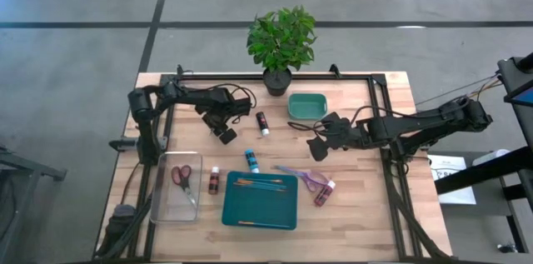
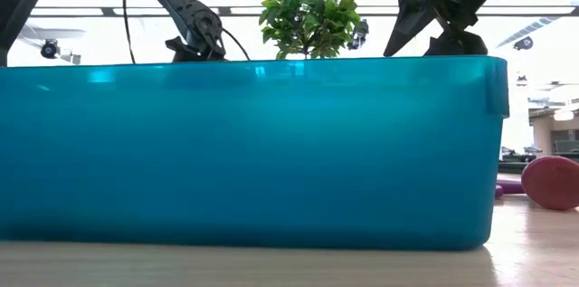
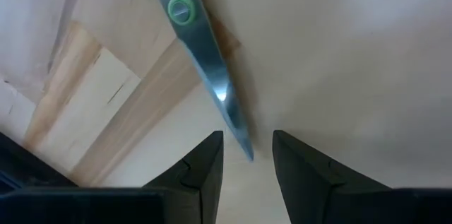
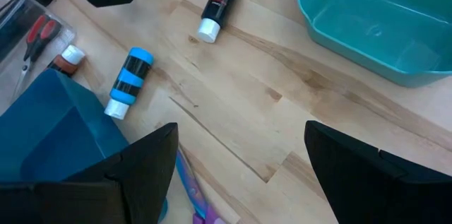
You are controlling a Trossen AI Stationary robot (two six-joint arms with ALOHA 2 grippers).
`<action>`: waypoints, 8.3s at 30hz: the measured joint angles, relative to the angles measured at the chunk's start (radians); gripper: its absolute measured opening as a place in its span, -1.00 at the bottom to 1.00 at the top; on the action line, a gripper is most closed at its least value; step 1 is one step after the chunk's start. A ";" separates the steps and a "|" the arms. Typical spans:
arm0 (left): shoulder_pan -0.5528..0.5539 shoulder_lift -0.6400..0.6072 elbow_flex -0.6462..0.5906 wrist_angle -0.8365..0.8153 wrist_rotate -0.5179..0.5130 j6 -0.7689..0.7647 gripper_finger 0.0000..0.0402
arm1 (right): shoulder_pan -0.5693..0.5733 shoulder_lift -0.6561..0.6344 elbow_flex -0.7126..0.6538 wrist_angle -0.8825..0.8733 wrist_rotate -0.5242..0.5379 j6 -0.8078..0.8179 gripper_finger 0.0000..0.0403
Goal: Pick & Place Paint Supplies
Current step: Put the green scissors into the transparent bin
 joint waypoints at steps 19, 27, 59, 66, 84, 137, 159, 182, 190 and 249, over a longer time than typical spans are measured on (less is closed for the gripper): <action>0.047 -0.002 -0.026 0.048 0.056 0.123 -0.36 | 0.000 0.000 0.000 0.001 -0.005 0.019 0.50; 0.088 -0.002 -0.027 0.053 0.095 0.189 -0.36 | 0.000 0.000 0.000 0.001 -0.013 0.023 0.50; 0.103 -0.024 -0.026 0.074 0.101 0.064 -0.98 | 0.035 0.000 0.000 0.003 -0.031 0.035 0.50; 0.103 -0.026 -0.028 0.088 0.101 0.060 -0.99 | 0.046 0.000 0.000 0.003 -0.030 0.034 0.50; 0.102 -0.030 -0.049 0.144 0.071 0.060 -0.78 | 0.071 0.000 0.000 0.004 -0.028 0.053 0.50; 0.105 -0.213 -0.094 0.193 0.242 0.075 -1.00 | 0.086 0.000 0.000 0.006 0.000 0.047 0.50; -0.120 -0.629 -0.091 0.043 0.494 -0.290 -1.00 | 0.085 0.000 0.000 0.013 0.052 0.055 0.50; -0.778 -0.953 -0.088 -0.125 0.447 -1.124 -1.00 | 0.085 0.000 0.000 0.011 0.078 0.026 0.50; -1.041 -0.951 -0.083 -0.095 0.378 -1.430 -1.00 | 0.085 0.000 0.000 0.011 0.078 0.014 0.50; -1.303 -0.789 -0.327 0.182 0.415 -1.730 -0.84 | 0.085 0.000 0.000 0.012 0.085 -0.024 0.50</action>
